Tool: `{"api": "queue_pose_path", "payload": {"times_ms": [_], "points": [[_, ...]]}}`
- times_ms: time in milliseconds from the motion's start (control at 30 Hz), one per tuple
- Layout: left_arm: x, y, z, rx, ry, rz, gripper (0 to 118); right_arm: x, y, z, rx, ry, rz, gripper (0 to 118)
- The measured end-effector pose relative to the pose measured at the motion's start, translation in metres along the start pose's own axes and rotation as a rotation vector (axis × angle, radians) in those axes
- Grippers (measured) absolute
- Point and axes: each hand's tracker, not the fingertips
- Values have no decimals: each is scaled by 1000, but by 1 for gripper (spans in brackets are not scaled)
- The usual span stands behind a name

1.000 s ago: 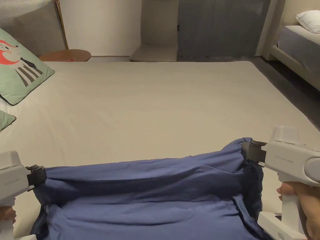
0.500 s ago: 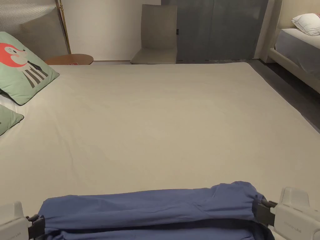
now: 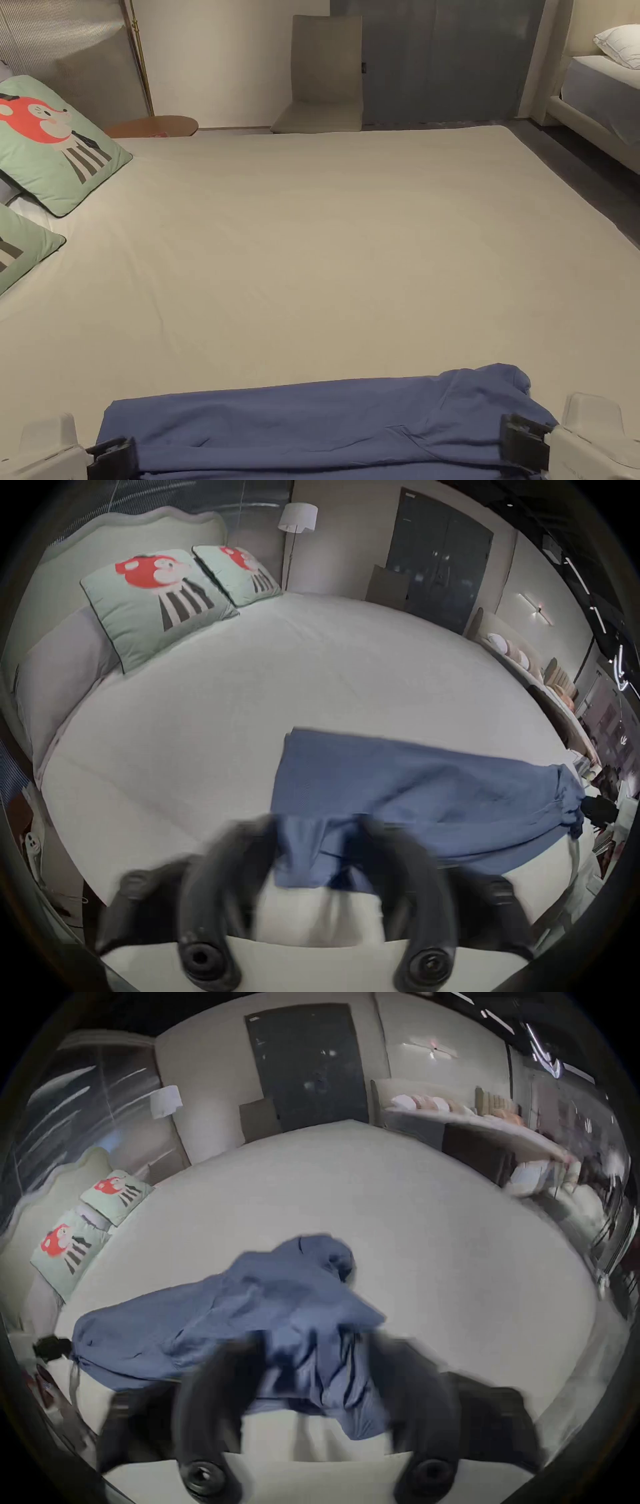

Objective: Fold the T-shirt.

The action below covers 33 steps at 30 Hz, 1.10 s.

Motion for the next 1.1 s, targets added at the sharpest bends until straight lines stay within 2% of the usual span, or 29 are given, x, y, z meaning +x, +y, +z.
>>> {"api": "queue_pose_path", "payload": {"times_ms": [33, 67, 167, 267, 367, 433, 600, 633, 667, 700, 733, 767, 800, 933, 1100], "points": [[4, 5, 5, 26, -22, 4, 104, -4, 6, 4, 23, -7, 29, 115], [10, 12, 13, 68, -47, 16, 111, -10, 15, 10, 51, -3, 49, 116], [33, 37, 39, 198, -121, 13, 109, -25, 45, 25, 157, 44, 67, 116], [61, 62, 64, 337, -155, -33, 109, -43, 71, 54, 330, 56, 86, 116], [85, 80, 87, 512, -153, -93, 109, -62, 90, 79, 492, 47, 143, 116], [105, 83, 105, 628, -144, -131, 109, -72, 97, 92, 582, 32, 152, 115], [137, 80, 127, 822, -124, -171, 101, -95, 100, 109, 731, 26, 186, 105], [140, 79, 128, 841, -120, -168, 92, -98, 99, 110, 743, 28, 192, 93], [143, 77, 130, 836, -128, -176, 75, -98, 99, 109, 746, 28, 196, 76], [141, 78, 126, 837, -131, -172, 35, -99, 98, 109, 754, 26, 198, 44], [142, 77, 123, 847, -117, -179, 0, -100, 98, 108, 758, 23, 194, 13], [142, 75, 122, 853, -108, -182, 0, -101, 99, 107, 760, 15, 190, 1], [142, 74, 122, 845, -118, -197, 0, -100, 101, 107, 765, 9, 187, 0], [135, 73, 116, 819, -116, -216, 0, -95, 106, 106, 749, 22, 171, 0], [115, 78, 104, 745, -138, -169, 0, -94, 106, 105, 747, 19, 167, 0]]}}
